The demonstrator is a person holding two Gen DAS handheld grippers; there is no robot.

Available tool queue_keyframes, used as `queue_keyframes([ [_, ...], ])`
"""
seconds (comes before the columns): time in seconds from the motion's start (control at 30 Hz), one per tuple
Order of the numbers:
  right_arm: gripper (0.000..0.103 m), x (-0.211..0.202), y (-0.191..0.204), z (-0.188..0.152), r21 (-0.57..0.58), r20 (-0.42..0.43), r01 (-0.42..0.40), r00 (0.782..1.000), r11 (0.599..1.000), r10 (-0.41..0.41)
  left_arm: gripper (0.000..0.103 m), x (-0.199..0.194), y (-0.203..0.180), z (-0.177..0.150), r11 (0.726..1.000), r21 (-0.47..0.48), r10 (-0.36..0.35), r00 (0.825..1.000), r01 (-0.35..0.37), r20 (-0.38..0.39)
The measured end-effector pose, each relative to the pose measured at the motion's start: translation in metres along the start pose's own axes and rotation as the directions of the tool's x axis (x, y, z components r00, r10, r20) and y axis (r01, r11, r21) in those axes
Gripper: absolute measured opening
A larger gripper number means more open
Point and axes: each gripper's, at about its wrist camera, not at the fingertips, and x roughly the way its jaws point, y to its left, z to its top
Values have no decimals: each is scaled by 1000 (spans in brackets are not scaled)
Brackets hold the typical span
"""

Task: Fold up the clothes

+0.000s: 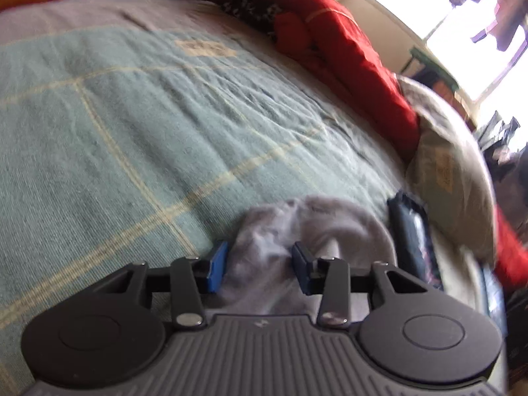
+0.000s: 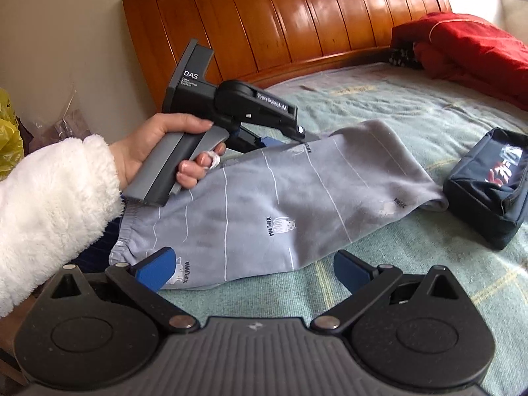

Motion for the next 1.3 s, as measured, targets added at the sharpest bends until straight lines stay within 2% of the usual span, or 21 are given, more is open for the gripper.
queue_keyframes([
  [0.03,103,1,1,-1,-4,-4,2,1000,1000,-2,14,-1,-5,-1,1000,23,12,1000,-12,6],
  [0.13,103,3,4,-3,-26,-21,12,1000,1000,-12,6,-15,-18,7,997,65,42,995,-48,90],
  [0.2,103,2,6,-5,-41,-21,18,1000,999,-19,7,-26,-26,11,990,117,56,985,-76,166],
  [0.27,103,2,5,-8,-47,-18,26,999,999,-27,7,-35,-31,15,979,142,112,969,-145,221],
  [0.3,103,3,5,-8,-40,-21,27,999,999,-28,12,-37,-30,17,976,130,144,962,-177,231],
  [0.33,103,3,4,-9,-33,-25,28,999,999,-29,11,-38,-28,18,972,107,179,956,-208,231],
  [0.47,103,3,2,-9,-14,-27,23,999,1000,-23,15,-47,-23,16,966,79,223,945,-248,240],
  [0.5,103,2,2,-9,-13,-26,21,999,1000,-21,20,-49,-22,16,973,64,203,952,-223,228],
  [0.53,103,2,2,-9,-16,-26,22,999,1000,-23,27,-49,-20,15,984,55,153,968,-167,200],
  [0.6,103,3,3,-8,-21,-26,26,999,999,-26,41,-44,-17,12,999,29,14,993,-17,115],
  [0.63,103,3,3,-7,-22,-26,27,999,999,-27,51,-38,-14,7,1000,12,-14,997,14,76],
  [0.7,103,2,2,-4,-13,-24,26,999,1000,-26,59,-23,-6,-4,1000,-19,-24,1000,24,2],
  [0.73,103,2,1,-3,-8,-24,26,999,1000,-26,51,-15,-3,-10,999,-35,-30,999,29,-35],
  [0.87,103,-3,-8,2,26,-23,42,999,999,-42,55,-23,0,-11,995,-71,-67,998,65,-21],
  [1.0,103,-11,-15,9,31,13,67,998,997,-67,59,-35,-10,-10,993,-61,-99,995,98,-14],
  [1.13,103,-13,-33,33,49,38,83,996,995,-85,59,-50,-11,-18,988,-67,-139,990,139,3],
  [1.3,103,2,-74,78,146,14,57,998,988,-60,64,-79,-4,-46,977,-63,-207,978,204,-35],
])
